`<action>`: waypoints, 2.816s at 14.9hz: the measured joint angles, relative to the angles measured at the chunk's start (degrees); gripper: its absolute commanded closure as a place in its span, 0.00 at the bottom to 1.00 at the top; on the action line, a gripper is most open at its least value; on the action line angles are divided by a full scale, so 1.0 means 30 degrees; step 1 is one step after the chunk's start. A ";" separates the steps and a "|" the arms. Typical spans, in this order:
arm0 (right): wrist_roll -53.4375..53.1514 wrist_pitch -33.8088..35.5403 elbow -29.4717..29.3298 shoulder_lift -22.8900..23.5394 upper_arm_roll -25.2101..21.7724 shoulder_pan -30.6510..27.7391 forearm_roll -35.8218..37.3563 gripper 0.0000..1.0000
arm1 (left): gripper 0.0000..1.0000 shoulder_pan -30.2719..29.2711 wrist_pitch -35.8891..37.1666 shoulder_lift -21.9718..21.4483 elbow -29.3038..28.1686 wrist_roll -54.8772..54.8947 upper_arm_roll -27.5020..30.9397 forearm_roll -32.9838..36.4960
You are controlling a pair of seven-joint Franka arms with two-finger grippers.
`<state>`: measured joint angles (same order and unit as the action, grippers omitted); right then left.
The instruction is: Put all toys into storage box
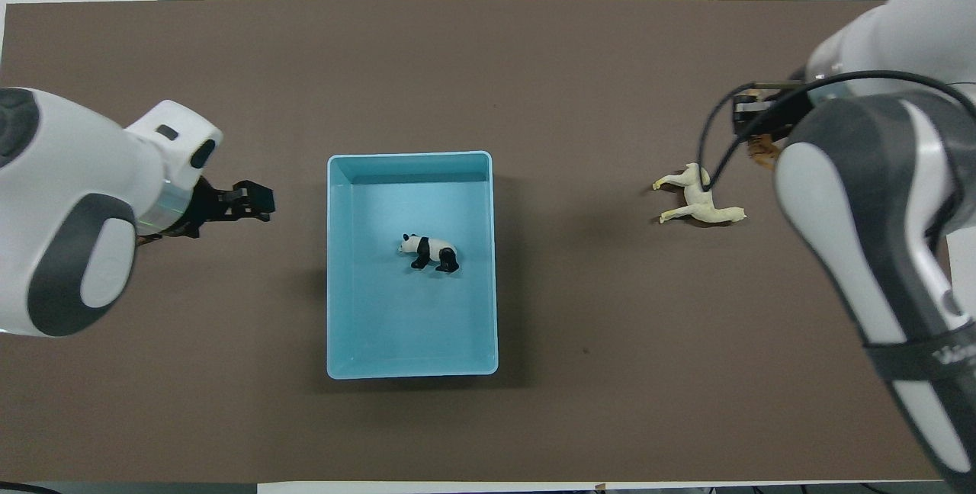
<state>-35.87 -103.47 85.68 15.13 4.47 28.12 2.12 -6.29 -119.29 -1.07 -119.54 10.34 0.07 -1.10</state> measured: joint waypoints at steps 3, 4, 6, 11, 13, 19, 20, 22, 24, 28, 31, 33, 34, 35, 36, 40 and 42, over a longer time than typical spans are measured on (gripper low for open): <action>-0.1945 -0.1385 -0.0373 0.1776 -0.0147 0.2258 0.0024 1.00 | 0.00 -0.1797 -0.3320 0.0822 -0.1467 0.2242 0.0001 0.0019; -0.2600 -0.2034 -0.0706 0.2628 -0.0184 0.2813 0.0153 1.00 | 0.00 -0.1991 -0.4472 0.1290 -0.1736 0.2434 -0.0011 0.0117; -0.3471 -0.3446 -0.1114 0.4119 -0.0199 0.3603 0.0683 0.42 | 0.00 -0.2039 -0.6229 0.2273 -0.1848 0.2397 -0.0065 0.0319; -0.4133 -0.2977 -0.1481 0.4838 -0.0267 0.3766 0.0730 0.00 | 0.00 -0.2025 -0.7155 0.3282 -0.1932 0.1324 -0.0290 0.0362; -0.4212 -0.2197 -0.1903 0.4729 -0.0371 0.3710 0.0739 0.00 | 0.00 -0.2051 -0.7683 0.3399 -0.2291 0.1306 -0.0242 0.0367; 0.2389 -0.0313 -0.2056 0.3182 -0.0676 -0.0443 0.0995 0.00 | 0.21 -0.2061 -0.8384 0.3741 -0.3197 0.1180 -0.0226 0.0368; 0.3131 -0.0262 -0.1908 0.3076 -0.0673 -0.1253 0.0994 0.00 | 0.32 -0.2061 -0.8411 0.3794 -0.3212 0.1170 -0.0228 0.0368; 0.4408 -0.0259 -0.1353 0.3053 -0.0676 -0.2616 0.0995 0.00 | 0.52 -0.2060 -0.8454 0.3835 -0.3212 0.1140 -0.0238 0.0368; 0.5566 -0.0501 -0.0386 0.2983 -0.0677 -0.3945 0.0996 0.00 | 0.69 -0.2052 -0.8475 0.3806 -0.3175 0.1110 -0.0277 0.0368; 0.8612 -0.4853 0.3926 0.2000 -0.0674 -0.6718 0.0996 0.00 | 0.81 -0.2018 -0.8377 0.3808 -0.2852 0.0758 -0.0339 0.0371; 0.9607 -0.9457 0.8474 0.0964 -0.0666 -0.7619 0.0995 0.00 | 1.00 -0.1651 -0.6746 0.3798 -0.1463 -0.0445 -0.0470 0.0380; 0.9789 -1.0714 1.0207 0.0497 -0.0594 -0.7599 0.0996 0.00 | 1.00 -0.0794 -0.4823 0.3724 -0.0141 -0.1808 -0.0512 0.0385; 1.0170 -1.0927 1.0651 0.0289 -0.0595 -0.7652 0.0997 0.00 | 1.00 -0.0263 -0.3846 0.3600 0.0496 -0.2652 -0.0528 0.0390; 1.0765 -1.0954 1.0963 0.0112 -0.0604 -0.7830 0.0996 0.04 | 1.00 0.0259 -0.2908 0.3410 0.1048 -0.3531 -0.0557 0.0398; 1.1449 -1.1173 1.1208 -0.0016 -0.0610 -0.8120 0.0996 0.13 | 1.00 0.0799 -0.1943 0.3109 0.1521 -0.4533 -0.0595 0.0404; 1.2296 -1.2799 1.2055 -0.0092 -0.0607 -0.8695 0.0996 0.47 | 1.00 0.4028 0.1635 0.0607 0.2218 -1.0467 -0.0780 0.0400; 1.2296 -1.3544 1.2460 -0.0093 -0.0518 -0.8686 0.0996 1.00 | 1.00 0.6927 0.2458 -0.0645 0.2152 -1.4732 -0.0939 0.0400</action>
<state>1.02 -144.10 123.06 14.85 2.91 2.07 5.10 14.49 -111.92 -3.00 -113.08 -33.86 -2.75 0.10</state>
